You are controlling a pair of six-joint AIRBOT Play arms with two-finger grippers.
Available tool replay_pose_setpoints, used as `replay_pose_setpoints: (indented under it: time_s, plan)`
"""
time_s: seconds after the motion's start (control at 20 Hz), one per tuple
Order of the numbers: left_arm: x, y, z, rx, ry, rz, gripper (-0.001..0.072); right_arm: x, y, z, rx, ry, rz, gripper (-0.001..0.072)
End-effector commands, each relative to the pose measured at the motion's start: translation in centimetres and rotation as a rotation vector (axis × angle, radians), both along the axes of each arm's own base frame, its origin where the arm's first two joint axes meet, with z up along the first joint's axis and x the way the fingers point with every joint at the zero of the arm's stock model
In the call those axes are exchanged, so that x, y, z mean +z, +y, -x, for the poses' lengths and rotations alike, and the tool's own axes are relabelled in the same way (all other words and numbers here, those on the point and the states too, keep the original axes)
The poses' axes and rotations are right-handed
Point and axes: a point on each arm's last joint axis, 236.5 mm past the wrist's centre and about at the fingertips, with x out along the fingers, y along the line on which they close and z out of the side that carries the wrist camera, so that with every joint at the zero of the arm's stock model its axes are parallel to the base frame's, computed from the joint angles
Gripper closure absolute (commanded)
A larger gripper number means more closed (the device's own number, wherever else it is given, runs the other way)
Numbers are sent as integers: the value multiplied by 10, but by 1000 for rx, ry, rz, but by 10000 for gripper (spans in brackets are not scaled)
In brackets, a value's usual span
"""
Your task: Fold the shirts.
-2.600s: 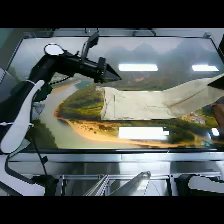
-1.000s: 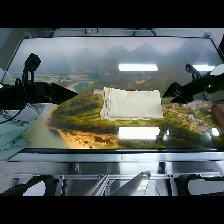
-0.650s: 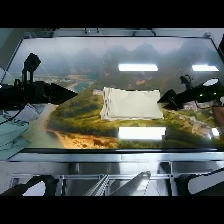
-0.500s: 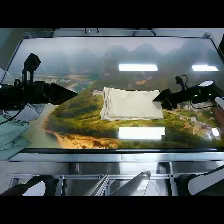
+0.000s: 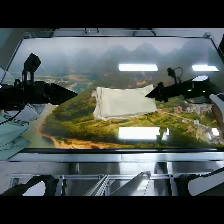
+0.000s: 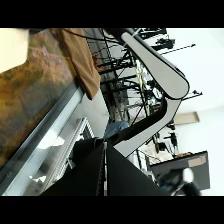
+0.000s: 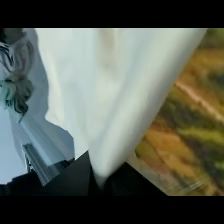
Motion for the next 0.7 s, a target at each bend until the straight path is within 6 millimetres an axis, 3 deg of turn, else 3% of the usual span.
replay_pose_setpoints:
  time_s: [0.0, 0.1, 0.15, 0.3, 0.4, 0.5, 0.65]
  plan:
    - [0, 0, 1, -2, 1, -3, 685, 91, -60, -38, -208, -134, 18, 694]
    - [0, 0, 1, -6, -3, -3, 684, 144, -144, -54, -465, -155, 72, 694]
    - [0, 0, 3, -11, -4, -1, 684, 163, -184, -50, -575, -146, 104, 694]
    - [1, -1, 7, -31, -8, 3, 684, 192, -296, -2, -915, -54, 187, 694]
    - [1, -1, 9, -40, -6, 2, 684, 181, -352, 54, -1075, 91, 291, 694]
    - [1, -1, 12, -52, -4, 3, 684, 152, -400, 133, -1184, 310, 511, 694]
    - [1, -1, 13, -55, -3, 4, 685, 120, -449, 245, -1230, 628, 842, 693]
